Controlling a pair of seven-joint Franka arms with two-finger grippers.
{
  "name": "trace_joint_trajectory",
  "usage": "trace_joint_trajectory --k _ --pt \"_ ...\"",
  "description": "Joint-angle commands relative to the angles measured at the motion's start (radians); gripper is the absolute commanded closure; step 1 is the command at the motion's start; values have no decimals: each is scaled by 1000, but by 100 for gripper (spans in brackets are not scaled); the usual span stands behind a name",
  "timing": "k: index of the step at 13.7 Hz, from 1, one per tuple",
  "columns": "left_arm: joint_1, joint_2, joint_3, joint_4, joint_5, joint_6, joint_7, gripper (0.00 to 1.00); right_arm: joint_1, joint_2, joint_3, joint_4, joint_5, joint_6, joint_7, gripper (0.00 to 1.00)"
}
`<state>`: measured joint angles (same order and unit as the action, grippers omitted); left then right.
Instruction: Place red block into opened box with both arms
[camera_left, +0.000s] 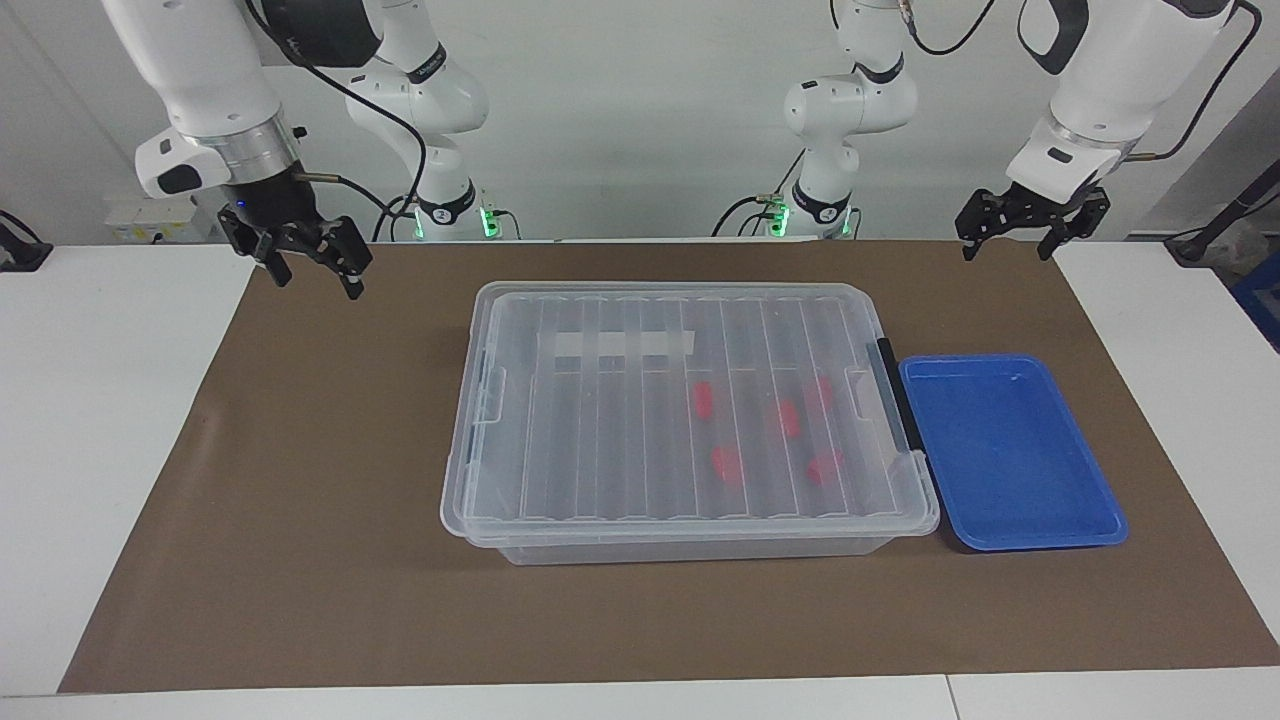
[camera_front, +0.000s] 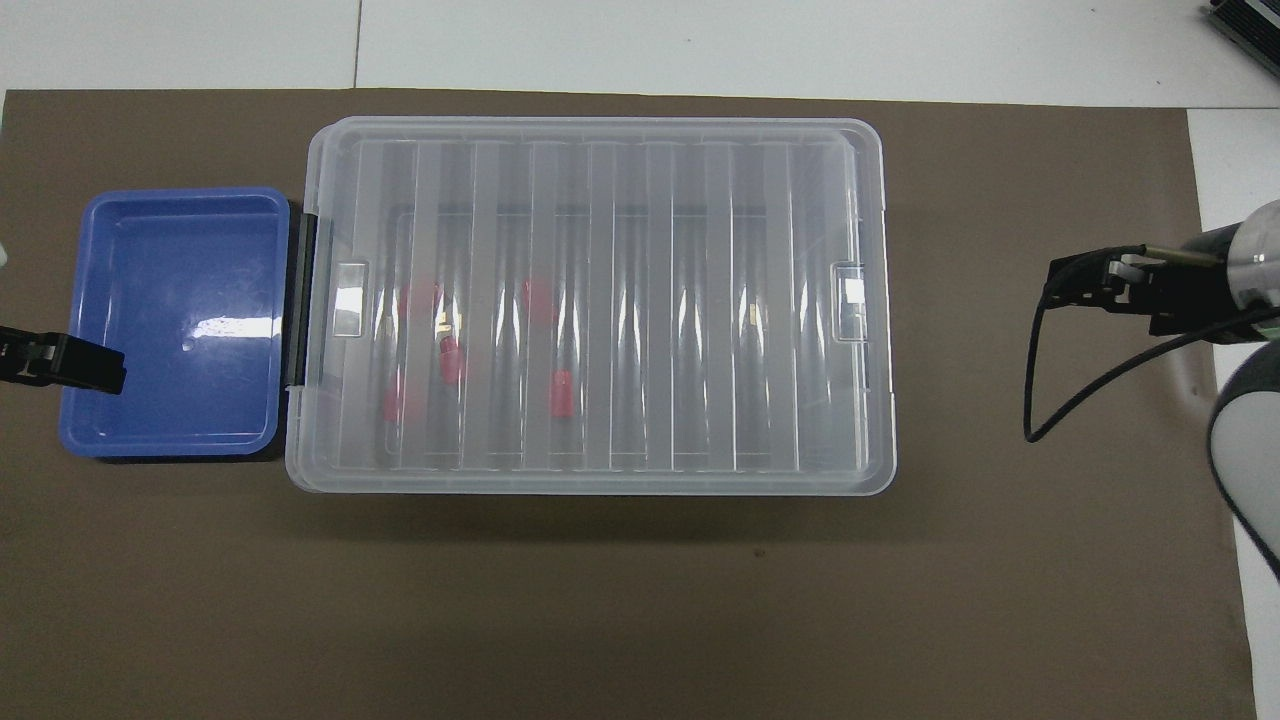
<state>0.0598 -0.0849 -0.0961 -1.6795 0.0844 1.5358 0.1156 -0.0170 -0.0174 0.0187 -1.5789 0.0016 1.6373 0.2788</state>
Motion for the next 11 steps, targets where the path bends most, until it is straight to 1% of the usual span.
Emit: trace_joint_trajectory --k 1,2,5,7,11 --pt "5 -26 3 -23 -15 7 15 0 -26 50 10 86 -12 -60 -43 0" --pt "3 -26 3 -23 -15 7 16 0 -21 42 12 83 -11 -76 -49 0" --pt "6 -26 3 -23 -15 3 15 0 -9 -24 15 10 -8 -102 -61 0" --pt "11 -26 3 -13 -17 9 16 0 -6 -42 24 -16 -8 -102 -61 0" --pt "22 -29 3 21 -58 41 16 0 -8 -35 24 -9 -8 -86 -64 0"
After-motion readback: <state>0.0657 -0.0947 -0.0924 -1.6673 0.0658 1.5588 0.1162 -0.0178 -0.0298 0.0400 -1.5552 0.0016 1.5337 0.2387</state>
